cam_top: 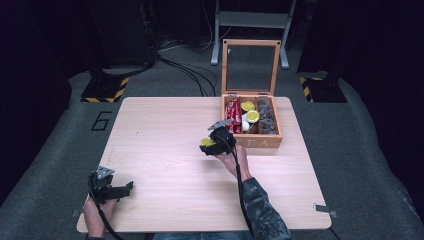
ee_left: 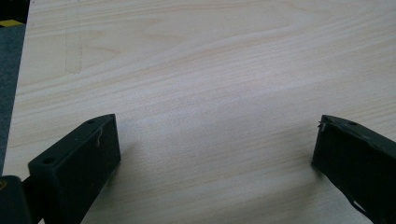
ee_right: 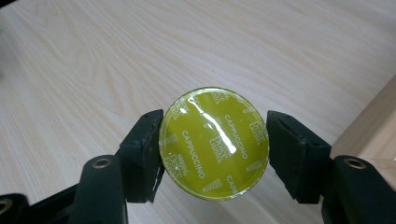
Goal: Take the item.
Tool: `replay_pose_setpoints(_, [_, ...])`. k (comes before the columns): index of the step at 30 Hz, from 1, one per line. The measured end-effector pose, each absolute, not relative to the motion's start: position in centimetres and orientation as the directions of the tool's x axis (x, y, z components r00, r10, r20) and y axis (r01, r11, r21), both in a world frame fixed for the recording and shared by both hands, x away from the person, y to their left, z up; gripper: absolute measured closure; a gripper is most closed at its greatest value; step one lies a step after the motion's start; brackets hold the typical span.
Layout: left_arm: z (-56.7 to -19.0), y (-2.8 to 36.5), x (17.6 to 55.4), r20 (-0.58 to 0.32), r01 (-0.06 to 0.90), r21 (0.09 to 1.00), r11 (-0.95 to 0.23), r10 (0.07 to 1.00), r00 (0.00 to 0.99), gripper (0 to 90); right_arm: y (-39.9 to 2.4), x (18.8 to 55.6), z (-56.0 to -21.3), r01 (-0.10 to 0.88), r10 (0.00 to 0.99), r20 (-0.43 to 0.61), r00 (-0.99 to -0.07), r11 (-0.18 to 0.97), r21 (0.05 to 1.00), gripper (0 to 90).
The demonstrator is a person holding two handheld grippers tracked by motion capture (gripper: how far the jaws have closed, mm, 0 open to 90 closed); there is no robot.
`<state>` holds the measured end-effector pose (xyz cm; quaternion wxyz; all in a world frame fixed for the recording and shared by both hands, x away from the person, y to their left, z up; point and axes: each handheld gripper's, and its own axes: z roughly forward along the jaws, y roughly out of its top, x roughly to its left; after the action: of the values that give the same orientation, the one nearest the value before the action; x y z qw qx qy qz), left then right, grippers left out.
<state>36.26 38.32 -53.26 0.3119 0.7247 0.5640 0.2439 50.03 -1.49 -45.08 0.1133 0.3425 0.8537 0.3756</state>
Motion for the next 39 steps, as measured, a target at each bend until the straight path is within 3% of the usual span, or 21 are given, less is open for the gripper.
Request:
replay_pose_setpoints(11, [-53.3,38.3,36.3,0.002,0.665,0.727,-0.170,0.970,0.245,0.6,0.5,50.4,-48.4,0.547,0.688,0.056,-0.723,0.521,0.656,38.1])
replay_pose_setpoints(26, [-53.3,38.3,36.3,0.002,0.665,0.727,-0.170,0.969,0.245,0.6,1.5,50.0,-49.1,0.543,0.675,0.045,-0.737,0.551,0.633,37.3])
replay_pose_setpoints(34, [-53.3,38.3,36.3,0.002,0.665,0.727,-0.170,0.969,0.246,0.6,1.3,49.7,-49.0,0.542,0.651,0.090,-0.753,0.537,0.646,16.0])
replay_pose_setpoints(39, [-53.3,38.3,36.3,0.003,0.665,0.727,-0.171,0.969,0.246,0.7,0.9,49.0,-48.3,0.530,0.639,0.111,-0.761,0.513,0.675,11.6])
